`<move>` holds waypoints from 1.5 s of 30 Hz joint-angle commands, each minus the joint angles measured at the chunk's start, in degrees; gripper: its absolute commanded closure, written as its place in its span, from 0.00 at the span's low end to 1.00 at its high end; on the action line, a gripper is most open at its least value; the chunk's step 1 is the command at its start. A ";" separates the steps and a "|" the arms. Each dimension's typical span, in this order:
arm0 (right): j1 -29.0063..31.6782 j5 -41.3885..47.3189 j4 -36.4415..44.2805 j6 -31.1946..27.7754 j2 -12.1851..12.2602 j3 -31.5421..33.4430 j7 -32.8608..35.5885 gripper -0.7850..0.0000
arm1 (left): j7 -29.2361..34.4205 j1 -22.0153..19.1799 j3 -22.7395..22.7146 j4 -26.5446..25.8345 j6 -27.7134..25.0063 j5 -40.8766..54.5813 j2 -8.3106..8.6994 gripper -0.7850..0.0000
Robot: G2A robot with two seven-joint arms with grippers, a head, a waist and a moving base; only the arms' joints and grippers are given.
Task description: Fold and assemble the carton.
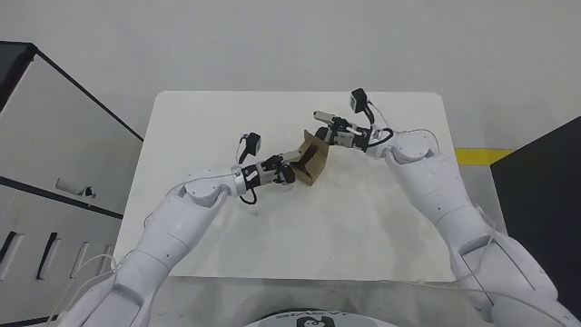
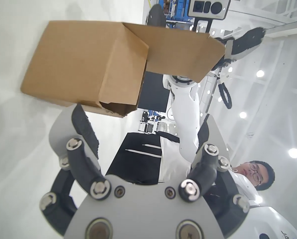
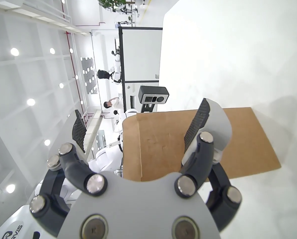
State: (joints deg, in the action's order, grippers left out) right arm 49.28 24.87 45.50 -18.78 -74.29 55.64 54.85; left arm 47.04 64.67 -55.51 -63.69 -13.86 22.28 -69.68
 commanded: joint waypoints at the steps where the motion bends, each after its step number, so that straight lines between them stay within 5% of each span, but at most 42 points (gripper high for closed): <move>1: 0.48 0.04 0.62 0.43 0.16 0.36 0.36 0.00 | -0.75 0.06 -0.48 0.15 -0.24 -0.17 0.06 0.00; 23: 9.26 -3.53 13.38 7.98 3.29 6.55 -1.27 0.00 | 1.48 -3.73 0.65 5.32 -2.63 2.92 -1.58 0.00; 43: 11.73 -6.87 18.04 11.85 4.85 10.81 -5.06 0.00 | 2.76 -2.20 -4.08 2.88 -1.49 -1.28 0.27 0.00; 44: 11.73 -6.87 18.04 11.85 4.85 10.81 -5.06 0.00 | 2.89 -1.78 -4.48 2.73 -1.15 -0.70 0.37 0.22; 45: 11.73 -6.87 18.04 11.85 4.85 10.81 -5.06 0.00 | 2.92 -1.40 -5.03 3.02 -0.21 -0.18 0.52 1.00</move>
State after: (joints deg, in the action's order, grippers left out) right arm 61.01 18.00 63.54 -6.93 -69.44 66.44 49.80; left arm 49.93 62.82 -59.98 -60.84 -15.02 21.51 -69.32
